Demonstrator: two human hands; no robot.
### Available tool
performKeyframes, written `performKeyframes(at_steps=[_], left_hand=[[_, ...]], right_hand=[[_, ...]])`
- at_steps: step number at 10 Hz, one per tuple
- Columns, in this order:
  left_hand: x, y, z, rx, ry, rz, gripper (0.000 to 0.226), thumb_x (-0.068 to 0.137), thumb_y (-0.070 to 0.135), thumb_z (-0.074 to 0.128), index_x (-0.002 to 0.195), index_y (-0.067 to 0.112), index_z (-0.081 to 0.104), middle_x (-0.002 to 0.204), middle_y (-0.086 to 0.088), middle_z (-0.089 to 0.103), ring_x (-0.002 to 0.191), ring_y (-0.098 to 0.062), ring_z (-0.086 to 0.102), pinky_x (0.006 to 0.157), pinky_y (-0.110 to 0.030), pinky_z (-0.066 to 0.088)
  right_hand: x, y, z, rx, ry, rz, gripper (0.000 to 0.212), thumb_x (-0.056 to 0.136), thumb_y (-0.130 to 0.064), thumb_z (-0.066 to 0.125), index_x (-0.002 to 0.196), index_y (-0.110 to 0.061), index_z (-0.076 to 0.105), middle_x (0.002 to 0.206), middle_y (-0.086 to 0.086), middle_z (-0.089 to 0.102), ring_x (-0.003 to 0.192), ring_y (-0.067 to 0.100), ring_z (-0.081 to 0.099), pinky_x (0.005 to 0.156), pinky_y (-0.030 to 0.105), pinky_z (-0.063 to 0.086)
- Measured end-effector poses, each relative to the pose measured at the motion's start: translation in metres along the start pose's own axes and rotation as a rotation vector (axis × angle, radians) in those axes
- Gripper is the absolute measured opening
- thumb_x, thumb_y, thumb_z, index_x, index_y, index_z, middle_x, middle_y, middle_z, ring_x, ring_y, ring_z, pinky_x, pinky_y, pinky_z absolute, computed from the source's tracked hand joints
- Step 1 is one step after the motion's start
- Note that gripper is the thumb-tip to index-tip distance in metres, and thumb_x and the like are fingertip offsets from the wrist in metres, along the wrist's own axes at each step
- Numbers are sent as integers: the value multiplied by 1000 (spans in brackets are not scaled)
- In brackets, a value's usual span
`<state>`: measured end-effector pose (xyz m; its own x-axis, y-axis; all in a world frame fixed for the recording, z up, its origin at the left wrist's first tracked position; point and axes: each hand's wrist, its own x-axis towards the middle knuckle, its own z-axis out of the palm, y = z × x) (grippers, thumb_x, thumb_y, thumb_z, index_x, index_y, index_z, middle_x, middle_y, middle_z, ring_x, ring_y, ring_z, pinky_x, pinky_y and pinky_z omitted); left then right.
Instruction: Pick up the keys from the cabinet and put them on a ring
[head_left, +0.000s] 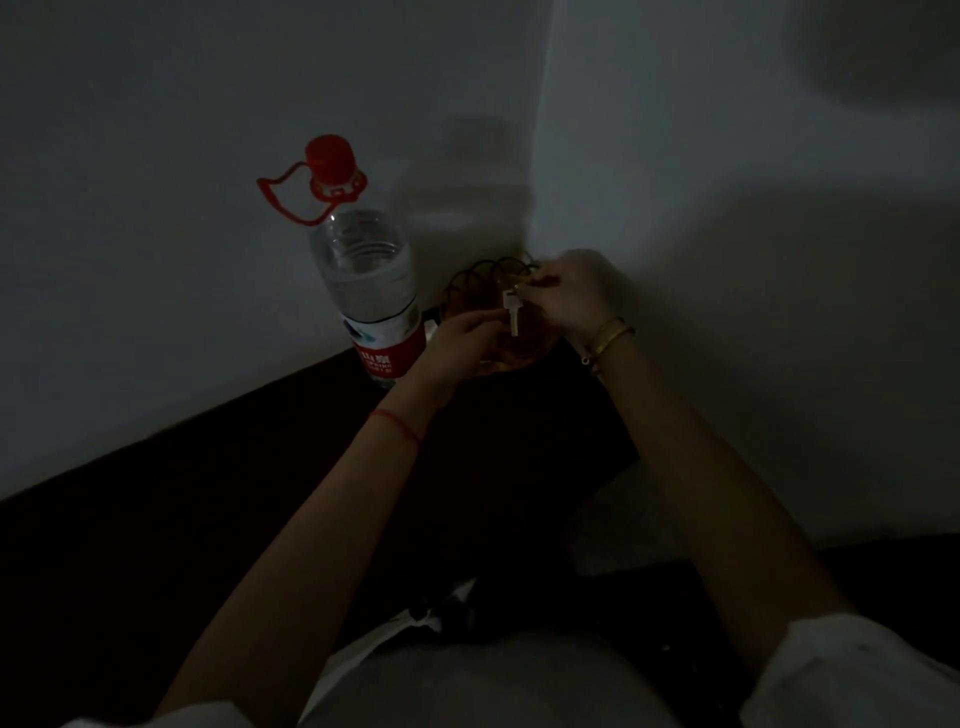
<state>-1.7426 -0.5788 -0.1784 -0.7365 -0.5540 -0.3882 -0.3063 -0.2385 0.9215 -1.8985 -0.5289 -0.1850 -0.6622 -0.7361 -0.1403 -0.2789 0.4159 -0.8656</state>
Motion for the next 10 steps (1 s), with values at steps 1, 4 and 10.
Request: performKeyframes(at_steps=[1, 4, 10], left_hand=[[11, 1, -6, -6, -21, -28, 35, 97, 9, 43, 129, 4, 57, 112, -14, 62, 63, -8, 62, 49, -15, 50], [25, -2, -21, 226, 102, 77, 33, 98, 6, 41, 124, 0, 60, 119, -24, 66, 58, -2, 62, 51, -10, 47], [-7, -14, -25, 474, 187, 289, 28, 93, 12, 54, 115, 9, 69, 113, -11, 71, 102, -22, 67, 91, -35, 52]], right_hand=[[16, 4, 2, -217, 0, -42, 13, 82, -11, 65, 73, -5, 72, 78, 12, 69, 75, 22, 58, 60, 19, 36], [29, 9, 22, -578, -86, -37, 25, 83, -26, 61, 85, -1, 68, 102, 23, 69, 94, 40, 62, 73, 33, 45], [-3, 7, 6, -497, 153, -137, 24, 83, -13, 61, 103, -2, 70, 108, 22, 67, 104, 35, 59, 94, 33, 41]])
